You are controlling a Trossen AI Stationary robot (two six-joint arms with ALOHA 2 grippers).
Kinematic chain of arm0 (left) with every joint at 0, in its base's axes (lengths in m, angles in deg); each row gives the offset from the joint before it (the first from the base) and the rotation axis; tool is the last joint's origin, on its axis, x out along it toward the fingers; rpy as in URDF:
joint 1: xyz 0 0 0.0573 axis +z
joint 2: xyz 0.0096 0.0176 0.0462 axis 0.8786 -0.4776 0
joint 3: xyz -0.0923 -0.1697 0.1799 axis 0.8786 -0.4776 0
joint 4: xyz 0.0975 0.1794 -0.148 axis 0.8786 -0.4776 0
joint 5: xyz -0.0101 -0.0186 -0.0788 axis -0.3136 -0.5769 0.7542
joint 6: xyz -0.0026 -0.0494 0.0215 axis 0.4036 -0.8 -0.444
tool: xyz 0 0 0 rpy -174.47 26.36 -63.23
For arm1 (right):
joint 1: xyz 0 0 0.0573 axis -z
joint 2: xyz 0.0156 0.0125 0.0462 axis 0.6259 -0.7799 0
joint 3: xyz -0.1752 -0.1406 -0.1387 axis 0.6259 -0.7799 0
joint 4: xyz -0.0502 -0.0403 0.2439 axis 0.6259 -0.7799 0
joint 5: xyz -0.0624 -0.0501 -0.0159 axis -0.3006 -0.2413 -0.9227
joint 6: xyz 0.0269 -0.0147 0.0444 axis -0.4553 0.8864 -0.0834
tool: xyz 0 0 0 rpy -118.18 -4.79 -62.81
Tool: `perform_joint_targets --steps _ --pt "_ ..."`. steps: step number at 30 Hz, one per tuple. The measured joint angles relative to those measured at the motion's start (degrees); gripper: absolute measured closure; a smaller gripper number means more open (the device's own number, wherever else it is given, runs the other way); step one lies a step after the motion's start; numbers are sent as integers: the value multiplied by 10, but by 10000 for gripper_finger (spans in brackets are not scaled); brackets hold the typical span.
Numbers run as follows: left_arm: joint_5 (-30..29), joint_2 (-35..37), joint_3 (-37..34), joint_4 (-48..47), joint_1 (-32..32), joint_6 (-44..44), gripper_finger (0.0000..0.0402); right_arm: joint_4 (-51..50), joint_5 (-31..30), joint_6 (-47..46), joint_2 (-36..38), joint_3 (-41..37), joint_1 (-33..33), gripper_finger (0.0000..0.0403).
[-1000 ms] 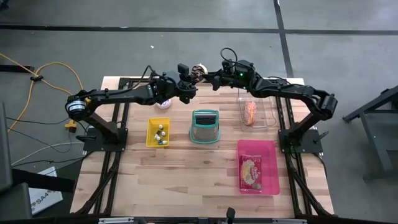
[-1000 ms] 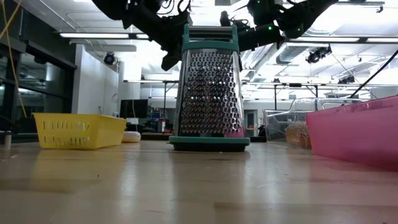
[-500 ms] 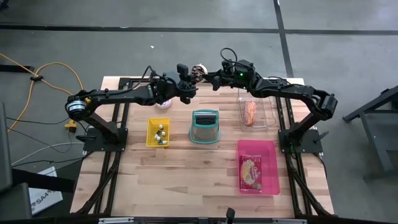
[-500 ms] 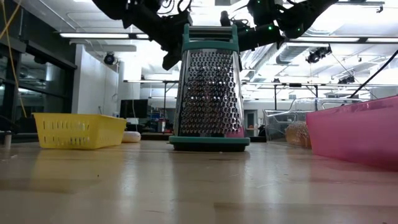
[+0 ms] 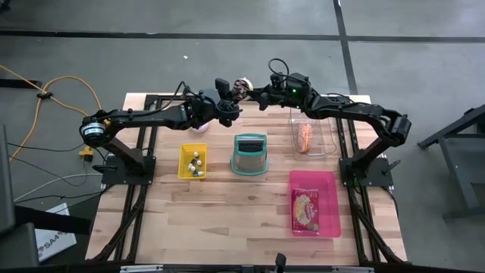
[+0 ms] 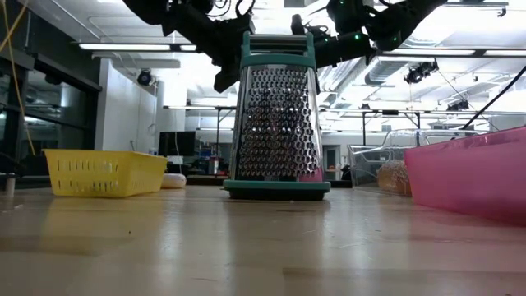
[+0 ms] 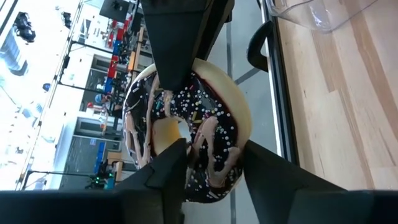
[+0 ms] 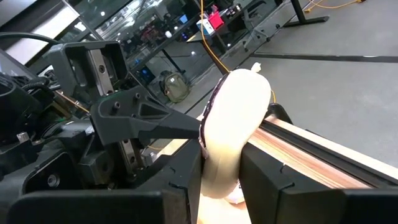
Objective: Pick & Place Food Item
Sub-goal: Put the dark brown donut into the transparent bin
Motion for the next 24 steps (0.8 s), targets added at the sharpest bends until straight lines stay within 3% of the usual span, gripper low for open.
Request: perform_joint_targets --steps 6,14,18,24 --pt "0 0 0 0 0 0 229 0 0 0 0 0 0 315" --pt "-2 0 0 0 -9 0 226 0 -3 0 0 0 0 315" --pt "-31 0 0 0 -11 0 226 -2 -7 1 0 0 0 315" --pt "-46 0 0 0 -12 -5 226 -14 -43 6 0 0 0 315"
